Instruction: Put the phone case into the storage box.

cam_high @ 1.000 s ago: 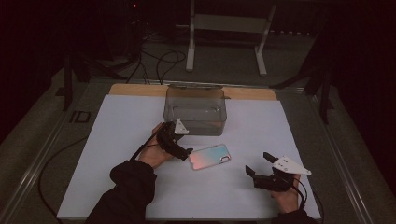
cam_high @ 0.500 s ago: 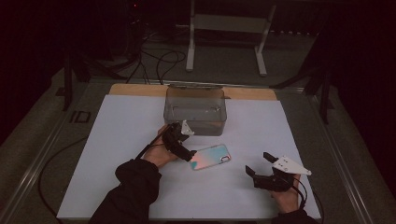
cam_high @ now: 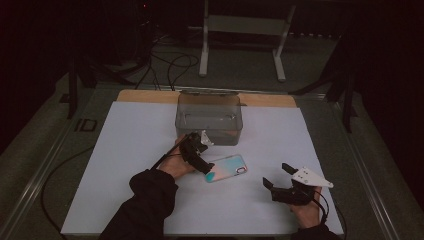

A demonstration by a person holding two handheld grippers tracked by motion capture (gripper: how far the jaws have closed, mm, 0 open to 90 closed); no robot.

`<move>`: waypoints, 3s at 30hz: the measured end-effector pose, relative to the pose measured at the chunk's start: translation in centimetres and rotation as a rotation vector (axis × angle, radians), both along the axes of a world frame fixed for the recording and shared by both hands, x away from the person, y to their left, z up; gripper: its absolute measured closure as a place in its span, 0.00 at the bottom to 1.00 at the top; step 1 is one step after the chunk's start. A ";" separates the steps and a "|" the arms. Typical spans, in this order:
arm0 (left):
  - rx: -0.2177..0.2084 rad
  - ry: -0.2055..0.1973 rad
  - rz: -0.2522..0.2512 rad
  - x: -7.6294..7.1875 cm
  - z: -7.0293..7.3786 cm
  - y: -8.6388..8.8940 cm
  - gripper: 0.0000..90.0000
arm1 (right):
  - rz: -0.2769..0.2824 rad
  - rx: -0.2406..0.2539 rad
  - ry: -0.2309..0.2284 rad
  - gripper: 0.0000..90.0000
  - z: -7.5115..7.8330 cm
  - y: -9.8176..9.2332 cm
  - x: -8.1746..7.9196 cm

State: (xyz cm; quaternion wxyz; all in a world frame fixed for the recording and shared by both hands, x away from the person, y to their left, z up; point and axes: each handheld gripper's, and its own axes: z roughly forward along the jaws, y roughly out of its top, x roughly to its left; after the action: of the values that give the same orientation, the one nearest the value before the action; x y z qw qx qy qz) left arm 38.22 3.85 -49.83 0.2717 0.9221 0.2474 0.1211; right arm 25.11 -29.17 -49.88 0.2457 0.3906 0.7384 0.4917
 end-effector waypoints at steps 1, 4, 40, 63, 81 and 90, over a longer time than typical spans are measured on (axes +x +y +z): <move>0.001 0.000 0.002 0.0 -0.1 -0.1 0.05 | 0.000 -0.001 0.000 0.11 0.0 0.0 0.0; 0.004 0.011 -0.002 0.1 -0.2 -0.3 0.05 | 0.000 -0.001 0.000 0.11 0.0 0.0 0.0; 0.064 0.330 -0.080 2.1 0.1 -0.9 0.98 | 0.006 -0.004 0.000 0.11 0.0 0.0 0.0; -0.001 0.210 -0.023 0.7 0.4 1.0 0.99 | 0.003 -0.006 0.006 0.11 -0.1 0.0 0.0; -0.096 0.106 0.040 -1.4 2.3 2.7 0.99 | 0.018 -0.001 0.024 0.11 -0.2 0.2 0.1; -0.160 0.054 0.091 -2.1 2.8 3.3 0.99 | 0.027 0.005 0.032 0.11 -0.2 0.4 0.2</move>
State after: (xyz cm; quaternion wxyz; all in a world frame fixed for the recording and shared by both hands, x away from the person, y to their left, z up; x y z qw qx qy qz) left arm 36.07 7.10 -47.00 0.3317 0.8883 0.3051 0.0885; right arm 25.30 -28.78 -50.10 0.2261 0.3889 0.7462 0.4908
